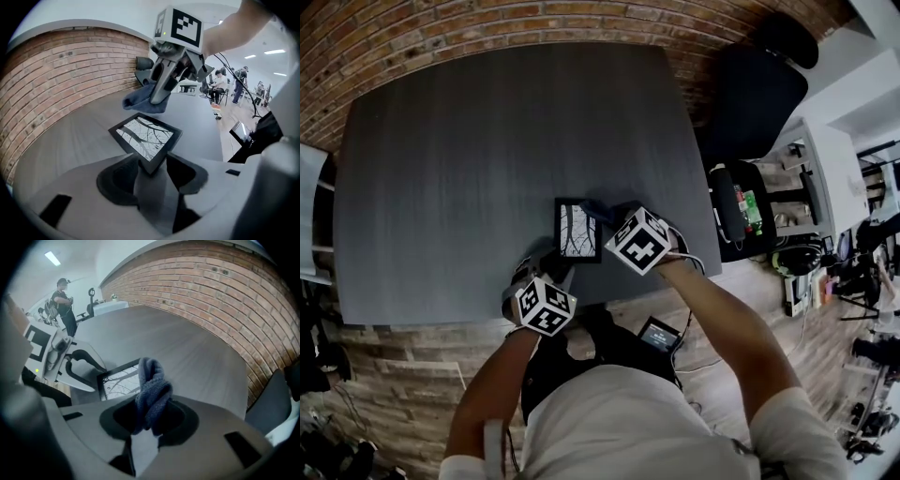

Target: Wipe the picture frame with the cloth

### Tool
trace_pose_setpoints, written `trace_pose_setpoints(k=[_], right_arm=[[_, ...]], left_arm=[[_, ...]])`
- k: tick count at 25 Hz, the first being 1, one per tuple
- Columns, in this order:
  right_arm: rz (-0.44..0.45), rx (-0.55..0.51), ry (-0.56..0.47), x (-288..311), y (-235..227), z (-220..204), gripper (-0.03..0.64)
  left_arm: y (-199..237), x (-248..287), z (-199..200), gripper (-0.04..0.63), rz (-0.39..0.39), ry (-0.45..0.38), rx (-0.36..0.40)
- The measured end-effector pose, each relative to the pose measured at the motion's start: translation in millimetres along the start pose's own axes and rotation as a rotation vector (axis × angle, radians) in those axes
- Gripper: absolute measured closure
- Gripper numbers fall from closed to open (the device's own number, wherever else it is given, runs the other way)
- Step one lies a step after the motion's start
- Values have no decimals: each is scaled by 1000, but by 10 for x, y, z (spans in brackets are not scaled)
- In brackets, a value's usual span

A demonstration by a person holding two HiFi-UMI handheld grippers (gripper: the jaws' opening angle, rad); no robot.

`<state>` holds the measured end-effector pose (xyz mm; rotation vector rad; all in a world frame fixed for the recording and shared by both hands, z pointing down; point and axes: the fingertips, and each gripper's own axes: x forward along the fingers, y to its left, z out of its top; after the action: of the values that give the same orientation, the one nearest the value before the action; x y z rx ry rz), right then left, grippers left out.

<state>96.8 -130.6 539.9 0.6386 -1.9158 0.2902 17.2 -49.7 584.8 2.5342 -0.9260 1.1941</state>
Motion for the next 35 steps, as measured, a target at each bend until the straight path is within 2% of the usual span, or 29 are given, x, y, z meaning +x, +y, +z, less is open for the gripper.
trace_pose_setpoints(k=[3, 6, 9, 11, 15, 19, 35], right_arm=[[-42, 29, -17, 59, -184, 75, 515], [-79, 111, -46, 100, -381, 147, 515], [-69, 198, -56, 209, -430, 170, 515], [-45, 192, -43, 295, -354, 171, 515], [-28, 115, -39, 354, -194, 175, 515], [5, 99, -40, 323, -94, 117, 515], [94, 206, -62, 139, 352, -233, 515]], left_arm=[[-19, 25, 21, 402, 22, 16, -39], [-27, 45, 39, 403, 53, 33, -82], [-39, 59, 55, 403, 72, 42, -116], [-51, 68, 67, 405, 71, 44, -124], [-44, 72, 68, 405, 65, 42, -127], [-39, 65, 60, 402, 66, 39, -134], [-34, 77, 55, 400, 73, 30, -169]])
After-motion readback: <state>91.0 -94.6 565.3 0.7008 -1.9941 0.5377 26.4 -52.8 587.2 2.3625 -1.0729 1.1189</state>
